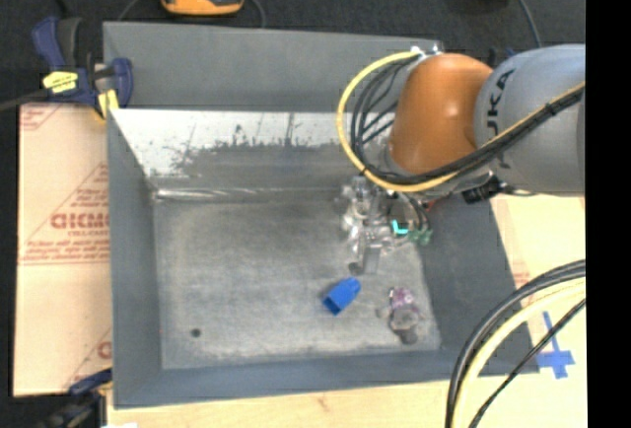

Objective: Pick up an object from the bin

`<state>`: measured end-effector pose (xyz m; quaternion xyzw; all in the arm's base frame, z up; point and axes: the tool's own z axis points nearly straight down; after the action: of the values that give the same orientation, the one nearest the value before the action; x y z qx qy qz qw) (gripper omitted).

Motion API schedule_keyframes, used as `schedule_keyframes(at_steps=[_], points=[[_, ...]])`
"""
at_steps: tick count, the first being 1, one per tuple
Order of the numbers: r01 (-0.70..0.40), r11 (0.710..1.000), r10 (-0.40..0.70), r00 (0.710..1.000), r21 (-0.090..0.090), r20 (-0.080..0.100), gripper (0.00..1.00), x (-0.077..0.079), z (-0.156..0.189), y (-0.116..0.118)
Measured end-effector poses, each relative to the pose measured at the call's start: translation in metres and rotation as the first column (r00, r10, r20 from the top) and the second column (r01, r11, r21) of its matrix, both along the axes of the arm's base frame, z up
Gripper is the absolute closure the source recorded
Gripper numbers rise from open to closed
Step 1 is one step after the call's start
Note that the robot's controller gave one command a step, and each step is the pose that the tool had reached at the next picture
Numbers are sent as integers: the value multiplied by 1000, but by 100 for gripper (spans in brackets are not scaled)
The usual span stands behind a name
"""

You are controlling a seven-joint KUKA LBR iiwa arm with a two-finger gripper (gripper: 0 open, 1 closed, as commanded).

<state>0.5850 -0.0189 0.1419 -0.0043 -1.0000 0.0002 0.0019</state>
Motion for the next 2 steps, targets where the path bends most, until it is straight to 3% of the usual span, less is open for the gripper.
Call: schedule_keyframes(at_steps=[1,2], points=[[-158,987,158,987,0,-4,0,-87,-69,-29],[-83,997,83,996,1,10,0,-67,-71,-10]])
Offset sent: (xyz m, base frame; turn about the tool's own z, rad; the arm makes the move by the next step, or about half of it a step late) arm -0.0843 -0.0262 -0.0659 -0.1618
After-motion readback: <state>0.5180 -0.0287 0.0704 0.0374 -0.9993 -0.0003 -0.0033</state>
